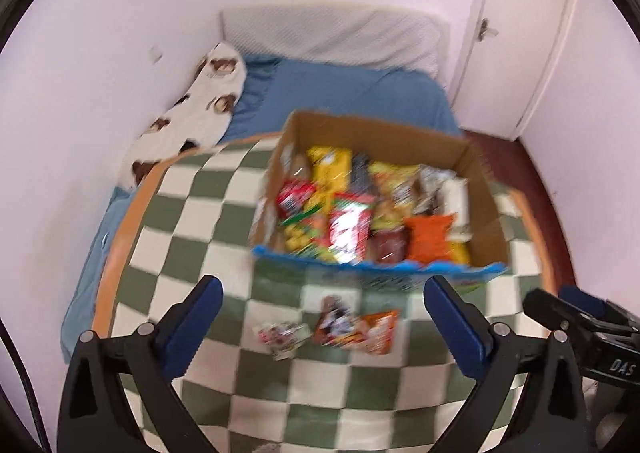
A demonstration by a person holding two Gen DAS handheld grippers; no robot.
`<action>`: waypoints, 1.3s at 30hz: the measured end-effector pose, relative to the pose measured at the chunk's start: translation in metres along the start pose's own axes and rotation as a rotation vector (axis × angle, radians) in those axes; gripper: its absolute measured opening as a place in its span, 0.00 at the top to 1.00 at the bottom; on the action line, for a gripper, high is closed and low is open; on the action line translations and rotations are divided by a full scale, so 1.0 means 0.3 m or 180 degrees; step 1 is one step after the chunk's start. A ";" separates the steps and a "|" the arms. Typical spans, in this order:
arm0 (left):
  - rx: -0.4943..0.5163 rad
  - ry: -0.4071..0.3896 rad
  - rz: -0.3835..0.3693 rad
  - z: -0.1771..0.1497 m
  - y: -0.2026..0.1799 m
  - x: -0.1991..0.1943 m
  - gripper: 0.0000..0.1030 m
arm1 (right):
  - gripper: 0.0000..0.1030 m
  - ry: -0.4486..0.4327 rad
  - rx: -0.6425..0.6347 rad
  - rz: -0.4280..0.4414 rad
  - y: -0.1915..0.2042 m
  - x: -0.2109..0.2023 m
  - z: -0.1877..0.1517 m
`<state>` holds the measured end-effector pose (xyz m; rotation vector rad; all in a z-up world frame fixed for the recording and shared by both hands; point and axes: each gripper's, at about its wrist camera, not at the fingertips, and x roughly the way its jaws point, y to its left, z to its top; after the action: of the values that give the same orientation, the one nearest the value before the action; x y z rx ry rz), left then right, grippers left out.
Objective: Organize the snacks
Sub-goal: 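Move both tools out of the box toward the last two snacks, then grasp the small white packet with left tool while right tool grasps panda seed bag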
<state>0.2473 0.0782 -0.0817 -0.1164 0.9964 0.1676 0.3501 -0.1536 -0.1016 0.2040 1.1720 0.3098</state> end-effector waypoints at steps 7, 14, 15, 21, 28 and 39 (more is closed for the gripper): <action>-0.0119 0.0580 0.0212 -0.116 0.229 0.241 0.00 | 0.02 0.0821 0.1159 0.0579 -0.051 0.408 -0.176; -0.0252 0.0929 0.0261 -0.185 0.383 0.401 0.00 | 0.02 0.0853 0.2432 0.0904 -0.088 0.672 -0.313; -0.0262 0.0957 0.0269 -0.191 0.395 0.416 0.00 | 0.02 0.0808 0.2617 0.0920 -0.095 0.699 -0.325; -0.0160 0.1062 0.0296 -0.215 0.410 0.477 0.00 | 0.33 0.0587 0.3176 0.0860 -0.106 0.801 -0.354; 0.0104 0.1146 0.0182 -0.233 0.360 0.509 0.00 | 0.44 0.0840 0.1685 0.0264 0.034 0.771 -0.300; 0.1236 0.1300 -0.0001 -0.290 0.098 0.602 0.00 | 0.31 0.1511 -0.0159 -0.0691 0.135 0.767 -0.375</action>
<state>0.2661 0.1076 -0.2812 0.2131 1.4177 -0.0560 0.3218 -0.0371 -0.3314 -0.0469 1.6387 0.1992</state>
